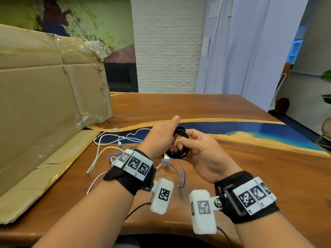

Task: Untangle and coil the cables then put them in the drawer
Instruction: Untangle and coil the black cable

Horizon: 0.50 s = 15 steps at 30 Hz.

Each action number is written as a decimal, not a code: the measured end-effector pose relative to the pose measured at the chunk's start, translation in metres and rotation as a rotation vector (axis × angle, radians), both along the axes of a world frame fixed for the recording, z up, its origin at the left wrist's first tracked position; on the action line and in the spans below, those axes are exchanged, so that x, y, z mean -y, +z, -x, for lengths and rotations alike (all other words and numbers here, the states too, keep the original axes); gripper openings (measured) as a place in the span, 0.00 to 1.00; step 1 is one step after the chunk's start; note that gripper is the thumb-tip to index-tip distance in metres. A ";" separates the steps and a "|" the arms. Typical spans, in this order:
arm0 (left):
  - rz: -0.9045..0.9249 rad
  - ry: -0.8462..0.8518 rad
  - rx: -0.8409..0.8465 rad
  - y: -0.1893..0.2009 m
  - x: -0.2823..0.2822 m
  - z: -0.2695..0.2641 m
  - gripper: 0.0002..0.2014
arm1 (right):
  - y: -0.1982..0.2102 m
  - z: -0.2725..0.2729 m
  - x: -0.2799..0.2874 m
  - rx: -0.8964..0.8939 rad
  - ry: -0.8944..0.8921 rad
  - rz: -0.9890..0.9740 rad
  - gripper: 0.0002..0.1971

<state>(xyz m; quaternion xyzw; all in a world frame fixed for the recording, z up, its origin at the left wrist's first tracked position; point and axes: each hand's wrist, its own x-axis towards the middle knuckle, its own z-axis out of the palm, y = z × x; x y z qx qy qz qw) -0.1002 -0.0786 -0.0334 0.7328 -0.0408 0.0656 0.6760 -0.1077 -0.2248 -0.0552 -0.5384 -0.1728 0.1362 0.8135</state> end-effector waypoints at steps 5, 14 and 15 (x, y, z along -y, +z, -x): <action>0.082 0.026 -0.068 -0.002 0.004 -0.005 0.26 | 0.004 -0.005 0.004 0.117 -0.080 0.171 0.18; 0.004 -0.026 0.063 -0.006 0.002 -0.008 0.20 | 0.005 -0.014 0.006 0.482 -0.510 0.844 0.17; -0.012 -0.016 0.077 -0.008 0.003 -0.008 0.20 | 0.004 -0.014 0.006 0.477 -0.507 0.852 0.19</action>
